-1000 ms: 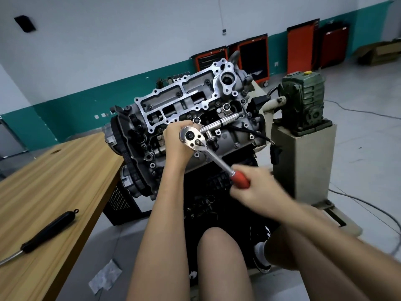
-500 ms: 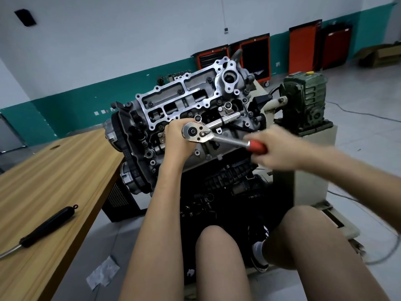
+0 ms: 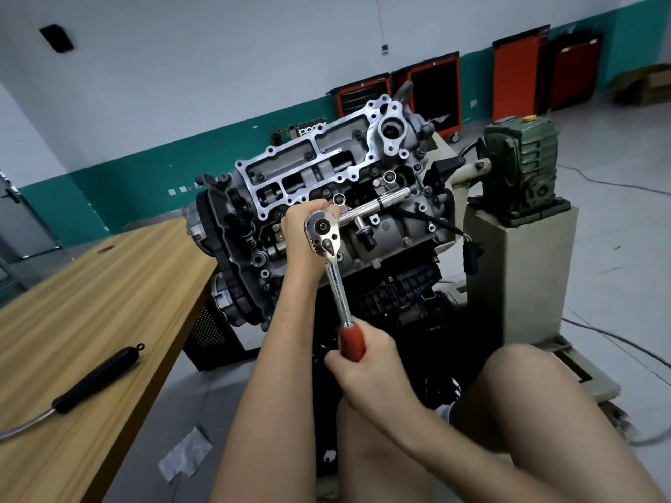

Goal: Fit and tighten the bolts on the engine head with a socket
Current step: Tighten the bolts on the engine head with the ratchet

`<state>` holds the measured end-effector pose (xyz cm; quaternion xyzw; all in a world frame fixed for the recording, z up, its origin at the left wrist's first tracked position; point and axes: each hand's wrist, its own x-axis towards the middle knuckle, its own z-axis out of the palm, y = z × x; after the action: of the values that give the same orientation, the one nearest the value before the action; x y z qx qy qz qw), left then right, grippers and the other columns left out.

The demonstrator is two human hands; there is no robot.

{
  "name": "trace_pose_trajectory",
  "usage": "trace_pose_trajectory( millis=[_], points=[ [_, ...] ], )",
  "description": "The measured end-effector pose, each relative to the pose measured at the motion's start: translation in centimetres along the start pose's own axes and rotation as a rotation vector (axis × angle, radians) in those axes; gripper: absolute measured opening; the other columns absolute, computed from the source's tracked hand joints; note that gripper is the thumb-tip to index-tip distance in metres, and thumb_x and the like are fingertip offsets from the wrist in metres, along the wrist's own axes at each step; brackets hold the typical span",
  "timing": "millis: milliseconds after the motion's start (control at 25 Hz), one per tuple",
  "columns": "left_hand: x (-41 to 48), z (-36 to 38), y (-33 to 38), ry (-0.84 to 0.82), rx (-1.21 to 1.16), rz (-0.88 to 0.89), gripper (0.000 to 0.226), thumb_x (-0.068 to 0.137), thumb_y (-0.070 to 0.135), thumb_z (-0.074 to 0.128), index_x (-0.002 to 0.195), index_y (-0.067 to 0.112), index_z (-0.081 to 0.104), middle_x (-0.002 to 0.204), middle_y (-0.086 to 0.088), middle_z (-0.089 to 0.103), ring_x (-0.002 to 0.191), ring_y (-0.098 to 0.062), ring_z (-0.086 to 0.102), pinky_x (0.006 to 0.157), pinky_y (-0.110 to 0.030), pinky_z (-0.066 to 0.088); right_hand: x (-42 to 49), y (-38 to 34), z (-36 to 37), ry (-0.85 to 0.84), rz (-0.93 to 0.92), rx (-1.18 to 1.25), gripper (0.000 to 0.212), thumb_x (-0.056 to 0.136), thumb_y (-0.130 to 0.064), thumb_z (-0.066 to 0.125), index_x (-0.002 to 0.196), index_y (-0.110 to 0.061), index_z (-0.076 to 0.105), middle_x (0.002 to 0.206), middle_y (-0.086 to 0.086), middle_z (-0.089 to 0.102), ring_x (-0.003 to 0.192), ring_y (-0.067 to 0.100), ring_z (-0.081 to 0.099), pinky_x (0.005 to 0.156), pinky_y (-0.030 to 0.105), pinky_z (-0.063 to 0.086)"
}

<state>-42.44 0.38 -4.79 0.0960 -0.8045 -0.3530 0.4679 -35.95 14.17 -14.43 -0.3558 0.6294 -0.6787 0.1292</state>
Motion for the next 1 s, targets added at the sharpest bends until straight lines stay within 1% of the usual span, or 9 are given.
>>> trace_pose_trajectory(
  millis=[120, 200, 280, 360, 440, 560, 720, 840, 1000],
  points=[
    [0.1, -0.3, -0.1, -0.070, 0.036, 0.039, 0.055, 0.085, 0.007, 0.061, 0.047, 0.020, 0.024, 0.047, 0.004, 0.024, 0.049, -0.011, 0.021, 0.051, -0.025, 0.020, 1.9, -1.4, -6.6, -0.110, -0.084, -0.348, 0.036, 0.073, 0.002, 0.063, 0.057, -0.021, 0.041, 0.045, -0.010, 0.038, 0.043, 0.004, 0.033, 0.047, 0.023, 0.030],
    [0.3, -0.5, 0.0, -0.131, 0.093, 0.071, 0.054, 0.081, -0.002, 0.056, 0.042, 0.022, 0.027, 0.044, 0.006, 0.028, 0.049, -0.011, 0.024, 0.050, -0.026, 0.021, 4.9, -4.0, -12.0, -0.221, -0.172, -0.712, 0.028, 0.074, 0.000, 0.065, 0.062, -0.018, 0.048, 0.049, -0.010, 0.044, 0.042, 0.003, 0.041, 0.048, 0.021, 0.033],
    [0.6, -0.8, 0.0, -0.173, 0.183, 0.122, 0.039, 0.075, -0.008, 0.049, 0.045, 0.011, 0.034, 0.047, -0.002, 0.033, 0.053, -0.015, 0.027, 0.051, -0.026, 0.022, 8.2, -7.2, -15.4, -0.273, -0.245, -0.995, 0.020, 0.078, -0.005, 0.064, 0.072, -0.021, 0.055, 0.055, -0.008, 0.052, 0.043, 0.000, 0.048, 0.048, 0.016, 0.037],
    [0.7, -1.0, -0.2, -0.187, 0.163, 0.125, 0.035, 0.075, -0.009, 0.048, 0.048, 0.009, 0.034, 0.050, -0.006, 0.032, 0.056, -0.018, 0.026, 0.054, -0.027, 0.022, 9.8, -8.3, -16.3, -0.239, -0.327, -1.126, 0.021, 0.079, -0.010, 0.063, 0.071, -0.027, 0.053, 0.055, -0.007, 0.053, 0.048, 0.006, 0.052, 0.049, 0.021, 0.038],
    [0.4, -0.8, 0.0, -0.116, 0.078, 0.049, 0.052, 0.079, -0.005, 0.054, 0.042, 0.021, 0.029, 0.046, 0.003, 0.028, 0.053, -0.014, 0.025, 0.055, -0.028, 0.022, 8.4, -6.7, -14.9, -0.169, -0.310, -1.040, 0.031, 0.075, -0.008, 0.064, 0.064, -0.031, 0.046, 0.055, -0.009, 0.049, 0.051, 0.014, 0.051, 0.052, 0.026, 0.037],
    [-0.1, 0.2, 0.5, -0.027, -0.024, -0.054, 0.059, 0.078, -0.006, 0.055, 0.034, 0.024, 0.030, 0.036, 0.011, 0.025, 0.042, -0.003, 0.022, 0.046, -0.018, 0.018, 3.6, -2.2, -8.9, -0.027, -0.182, -0.548, 0.039, 0.072, 0.000, 0.064, 0.056, -0.023, 0.037, 0.049, -0.009, 0.038, 0.050, 0.009, 0.037, 0.052, 0.028, 0.030],
    [0.0, 0.7, 0.8, 0.034, -0.103, -0.079, 0.056, 0.077, -0.007, 0.056, 0.047, 0.024, 0.020, 0.037, 0.014, 0.019, 0.039, -0.003, 0.019, 0.043, -0.009, 0.019, 0.2, 0.0, 0.3, 0.031, 0.022, 0.028, 0.027, 0.068, -0.007, 0.058, 0.057, -0.023, 0.040, 0.049, -0.009, 0.033, 0.047, 0.009, 0.030, 0.046, 0.026, 0.028],
    [0.1, 0.1, 0.1, 0.006, -0.110, -0.060, 0.054, 0.081, -0.001, 0.058, 0.048, 0.021, 0.021, 0.043, 0.013, 0.020, 0.046, -0.006, 0.021, 0.049, -0.019, 0.025, 0.8, -0.6, -2.4, -0.026, -0.031, -0.141, 0.032, 0.071, -0.004, 0.062, 0.056, -0.022, 0.040, 0.046, -0.011, 0.034, 0.045, 0.004, 0.029, 0.046, 0.024, 0.028],
    [0.3, -0.3, -0.1, -0.057, 0.024, 0.030, 0.060, 0.081, -0.003, 0.057, 0.041, 0.026, 0.023, 0.039, 0.010, 0.026, 0.051, -0.012, 0.022, 0.055, -0.028, 0.021, 6.5, -4.8, -13.0, -0.262, -0.178, -0.783, 0.020, 0.075, 0.000, 0.064, 0.065, -0.014, 0.052, 0.049, -0.009, 0.044, 0.040, 0.003, 0.042, 0.044, 0.016, 0.033]
  ],
)
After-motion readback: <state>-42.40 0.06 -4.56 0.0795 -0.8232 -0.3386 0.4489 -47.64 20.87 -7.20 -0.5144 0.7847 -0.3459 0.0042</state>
